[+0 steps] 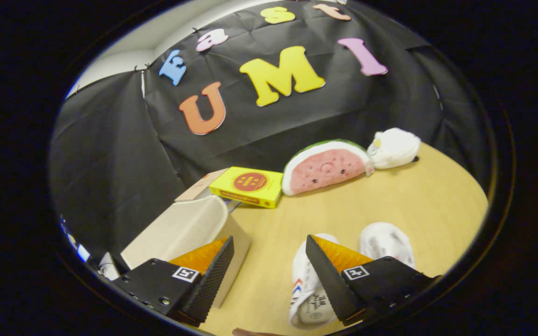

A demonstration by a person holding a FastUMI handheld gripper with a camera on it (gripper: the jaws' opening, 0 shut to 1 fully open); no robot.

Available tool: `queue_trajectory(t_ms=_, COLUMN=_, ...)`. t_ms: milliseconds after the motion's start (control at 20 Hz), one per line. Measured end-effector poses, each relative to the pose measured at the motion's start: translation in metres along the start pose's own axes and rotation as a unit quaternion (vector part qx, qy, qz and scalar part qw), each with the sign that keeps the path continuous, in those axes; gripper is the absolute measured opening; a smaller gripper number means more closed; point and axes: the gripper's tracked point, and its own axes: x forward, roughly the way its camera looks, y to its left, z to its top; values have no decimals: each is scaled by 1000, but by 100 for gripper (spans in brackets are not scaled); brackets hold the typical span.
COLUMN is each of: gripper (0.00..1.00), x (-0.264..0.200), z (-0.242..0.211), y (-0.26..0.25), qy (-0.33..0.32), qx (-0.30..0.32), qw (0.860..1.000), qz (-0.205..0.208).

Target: Open the storage box then place both shoes into the box .Put the left shoe in first, then the right shoe, with the right side of both shoes facing outward in a uniform manner.

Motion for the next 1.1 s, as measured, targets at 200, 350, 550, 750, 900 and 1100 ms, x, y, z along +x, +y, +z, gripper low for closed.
queue_trajectory(t_ms=200, gripper=95, x=31, z=-9, y=41, qy=65, qx=69, qw=991, qz=98)
queue_trajectory(t_ms=350, gripper=95, x=49, z=-23, y=66, qy=114, qx=147, qw=969, qz=161)
queue_trajectory(t_ms=550, gripper=87, x=61, z=-31, y=74, qy=146, qx=218, qw=942, qz=207)
queue_trajectory(t_ms=750, gripper=69, x=66, z=-35, y=84, qy=167, qx=229, qw=932, qz=228)
queue_trajectory(t_ms=900, gripper=65, x=65, z=-36, y=82, qy=173, qx=218, qw=934, qz=222)
queue_trajectory(t_ms=1100, gripper=61, x=62, z=-33, y=81, qy=179, qx=199, qw=942, qz=203)
